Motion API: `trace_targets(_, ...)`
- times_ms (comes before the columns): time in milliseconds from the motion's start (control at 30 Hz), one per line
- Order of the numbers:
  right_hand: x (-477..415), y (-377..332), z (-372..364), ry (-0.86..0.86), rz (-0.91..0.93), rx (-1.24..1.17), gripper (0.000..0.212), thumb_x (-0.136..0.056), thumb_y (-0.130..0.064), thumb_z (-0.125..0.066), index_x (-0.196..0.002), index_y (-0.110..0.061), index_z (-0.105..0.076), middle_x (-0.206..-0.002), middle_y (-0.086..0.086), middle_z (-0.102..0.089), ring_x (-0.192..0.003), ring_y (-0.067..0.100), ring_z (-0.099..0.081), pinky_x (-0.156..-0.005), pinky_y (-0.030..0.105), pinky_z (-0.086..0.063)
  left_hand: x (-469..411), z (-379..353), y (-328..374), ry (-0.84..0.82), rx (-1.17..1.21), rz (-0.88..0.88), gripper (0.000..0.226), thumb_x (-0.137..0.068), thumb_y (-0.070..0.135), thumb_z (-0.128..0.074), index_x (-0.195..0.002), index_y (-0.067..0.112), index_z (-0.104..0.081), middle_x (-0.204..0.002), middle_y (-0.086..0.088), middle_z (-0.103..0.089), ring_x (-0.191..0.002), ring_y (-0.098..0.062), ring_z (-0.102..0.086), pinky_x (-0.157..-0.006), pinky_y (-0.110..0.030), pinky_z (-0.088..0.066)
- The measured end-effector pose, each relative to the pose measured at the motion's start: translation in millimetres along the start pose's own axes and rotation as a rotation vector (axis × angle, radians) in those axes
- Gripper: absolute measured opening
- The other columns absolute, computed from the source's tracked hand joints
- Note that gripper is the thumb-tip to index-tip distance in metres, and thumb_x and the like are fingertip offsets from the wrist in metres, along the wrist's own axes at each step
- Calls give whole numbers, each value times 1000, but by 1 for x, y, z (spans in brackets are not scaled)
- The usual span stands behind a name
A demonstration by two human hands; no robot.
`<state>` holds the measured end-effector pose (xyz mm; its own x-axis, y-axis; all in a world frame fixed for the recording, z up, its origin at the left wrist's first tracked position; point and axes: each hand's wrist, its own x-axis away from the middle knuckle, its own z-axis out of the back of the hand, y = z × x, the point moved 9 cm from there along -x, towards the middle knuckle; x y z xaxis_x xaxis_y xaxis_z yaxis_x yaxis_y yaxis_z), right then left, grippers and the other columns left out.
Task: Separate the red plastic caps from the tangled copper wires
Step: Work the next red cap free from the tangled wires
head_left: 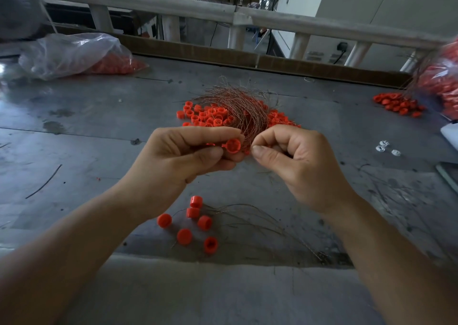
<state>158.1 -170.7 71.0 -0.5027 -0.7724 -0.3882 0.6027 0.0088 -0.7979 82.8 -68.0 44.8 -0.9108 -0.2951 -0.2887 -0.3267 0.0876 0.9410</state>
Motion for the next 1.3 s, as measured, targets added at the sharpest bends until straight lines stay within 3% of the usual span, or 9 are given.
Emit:
trace_targets(200, 0, 1, 3, 22, -14, -3, 10, -77, -24, -57, -69, -22, -62, -60, 17, -56, -56, 32, -49, -51, 37, -41, 0, -2, -2, -20, 23, 8, 36, -76, 0, -50, -95, 20, -73, -97, -2, -73, -90, -17, -69, -75, -19, -53)
trace_targets(433, 0, 1, 4, 27, -13, -2, 10, -77, -23, -56, -68, -21, -62, -61, 17, -57, -57, 32, -50, -52, 37, -42, 0, -1, -1, -23, -6, -7, 31, -74, 2, -61, -95, 20, -73, -94, -2, -73, -88, -16, -69, -74, -18, -53)
trace_targets(633, 1, 1, 4, 23, -15, 9, 10, -78, -23, -57, -70, -21, -62, -60, 15, -57, -55, 30, -50, -51, 36, -42, 1, 1, 1, 12, 68, 10, 26, -59, 15, -66, -83, 18, -76, -85, -4, -74, -77, -15, -71, -67, -18, -54)
trace_targets(833, 1, 1, 1, -15, -5, 22, 19, -85, -10, -62, -71, -22, -62, -50, -9, -46, -46, 5, -39, -44, 17, -33, 1, -4, 0, -41, 141, 36, 23, -59, 10, -65, -80, 12, -76, -81, -7, -73, -73, -15, -70, -62, -17, -54)
trace_targets(1000, 2, 3, -8, -56, -32, 29, 16, -84, -10, -64, -72, -21, -64, -49, -11, -47, -46, 3, -39, -44, 18, -33, 3, -13, -1, -171, 203, 45, 19, -69, 10, -65, -86, 12, -73, -91, -8, -72, -81, -15, -70, -67, -17, -54)
trace_targets(1167, 4, 8, -21, -113, -47, 63, 13, -83, -9, -65, -74, -19, -65, -58, 6, -60, -50, 16, -46, -48, 38, -41, 4, -16, -7, -212, 236, 98, 18, -71, 12, -68, -89, 11, -72, -89, -8, -72, -84, -16, -69, -70, -18, -54)
trace_targets(1300, 2, 8, -14, -140, -44, 96, 12, -82, -27, -64, -74, -19, -65, -56, 3, -60, -47, 15, -50, -46, 30, -42, 4, -11, -10, -177, 226, 131, 19, -68, 12, -68, -86, 12, -73, -87, -9, -72, -81, -16, -70, -68, -18, -54)
